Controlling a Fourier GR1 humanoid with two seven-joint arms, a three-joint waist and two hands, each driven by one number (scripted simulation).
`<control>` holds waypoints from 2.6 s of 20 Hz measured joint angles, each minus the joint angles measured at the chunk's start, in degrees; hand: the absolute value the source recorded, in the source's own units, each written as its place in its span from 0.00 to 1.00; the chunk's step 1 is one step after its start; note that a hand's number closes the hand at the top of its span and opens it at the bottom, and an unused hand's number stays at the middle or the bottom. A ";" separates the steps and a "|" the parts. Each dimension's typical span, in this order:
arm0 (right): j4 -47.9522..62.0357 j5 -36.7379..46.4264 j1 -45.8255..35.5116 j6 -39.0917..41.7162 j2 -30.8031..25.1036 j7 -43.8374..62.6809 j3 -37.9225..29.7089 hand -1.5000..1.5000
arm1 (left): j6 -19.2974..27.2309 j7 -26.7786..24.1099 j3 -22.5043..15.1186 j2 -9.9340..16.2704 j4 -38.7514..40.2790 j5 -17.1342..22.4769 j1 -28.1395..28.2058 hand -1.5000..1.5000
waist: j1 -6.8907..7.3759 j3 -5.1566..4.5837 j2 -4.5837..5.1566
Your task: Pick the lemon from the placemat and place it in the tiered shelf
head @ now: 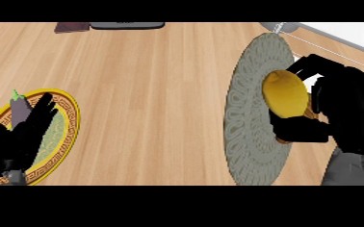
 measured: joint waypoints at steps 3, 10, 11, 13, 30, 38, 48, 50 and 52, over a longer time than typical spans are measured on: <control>-7.52 -2.93 -0.93 1.74 1.22 2.02 -3.12 1.00 | -0.76 -0.95 0.02 -0.11 0.01 -0.16 1.10 0.50 | 0.17 -0.01 -0.01; -12.08 -5.53 -11.33 6.31 -0.01 5.66 -10.34 1.00 | -0.58 0.74 0.04 -0.71 -1.49 -0.68 0.78 0.50 | 0.54 -0.03 0.03; -12.15 -5.73 -12.92 7.05 -0.54 5.84 -11.64 1.00 | -1.05 0.52 0.53 -0.25 -1.39 -0.45 0.96 0.50 | 0.50 -0.05 0.00; -11.58 -6.26 -16.47 8.05 -1.95 6.10 -13.71 1.00 | -1.24 0.45 0.81 -0.13 -1.07 -0.60 0.59 0.50 | 0.57 -0.05 0.03; 7.88 -3.27 -35.18 18.03 -17.71 2.17 -23.27 1.00 | -1.74 0.14 1.08 -0.99 0.10 -1.51 -0.76 0.50 | 0.95 -0.09 0.21; 18.05 0.88 -33.54 15.94 -23.75 -1.59 -23.88 1.00 | -1.91 0.80 1.59 -1.22 -0.02 -1.99 -1.66 0.50 | 1.26 -0.02 0.42; 30.10 1.72 -29.08 1.82 -25.09 -8.58 -26.60 1.00 | -2.35 -0.93 1.82 -2.51 0.88 -3.22 -0.99 0.50 | 1.41 0.02 0.50; 33.23 1.56 -28.03 -0.11 -25.95 -10.35 -27.20 1.00 | -2.01 -0.71 1.47 -3.00 0.55 -3.81 -0.86 0.50 | 1.42 0.01 0.49; 35.65 2.16 -27.92 -3.35 -26.31 -10.10 -28.71 0.00 | -2.24 0.88 1.67 -2.77 -0.61 -3.33 -1.21 0.50 | 1.53 0.03 0.51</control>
